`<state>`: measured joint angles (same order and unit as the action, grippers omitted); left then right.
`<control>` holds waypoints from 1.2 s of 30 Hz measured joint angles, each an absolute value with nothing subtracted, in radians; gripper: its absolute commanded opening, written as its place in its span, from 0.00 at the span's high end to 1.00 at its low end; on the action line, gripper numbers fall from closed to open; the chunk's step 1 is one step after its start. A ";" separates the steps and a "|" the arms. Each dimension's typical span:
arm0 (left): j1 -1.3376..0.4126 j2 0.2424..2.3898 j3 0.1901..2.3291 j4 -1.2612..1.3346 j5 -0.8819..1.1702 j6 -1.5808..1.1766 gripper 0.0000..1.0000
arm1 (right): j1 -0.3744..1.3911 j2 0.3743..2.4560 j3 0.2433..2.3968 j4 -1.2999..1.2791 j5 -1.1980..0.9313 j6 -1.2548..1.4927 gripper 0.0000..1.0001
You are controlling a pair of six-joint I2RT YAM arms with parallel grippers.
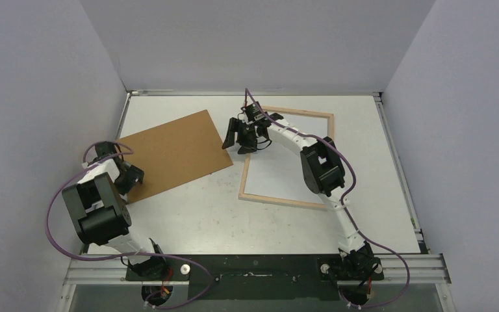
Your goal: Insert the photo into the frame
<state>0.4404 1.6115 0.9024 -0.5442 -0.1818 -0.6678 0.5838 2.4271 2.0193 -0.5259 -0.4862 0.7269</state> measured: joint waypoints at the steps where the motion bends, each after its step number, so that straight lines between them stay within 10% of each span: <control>1: 0.440 1.612 0.903 -0.543 -0.178 -0.668 0.08 | 0.584 2.427 2.019 -0.525 -0.487 0.727 0.28; 36: 0.466 1.608 0.912 -0.517 0.035 -0.655 0.16 | 0.582 2.406 1.955 -0.443 -0.615 0.749 0.29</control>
<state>0.4660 1.6085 0.9115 -0.5171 0.0349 -0.6548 0.5819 2.4062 1.9553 -0.4435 -0.6151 0.7486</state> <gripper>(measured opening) 0.846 0.717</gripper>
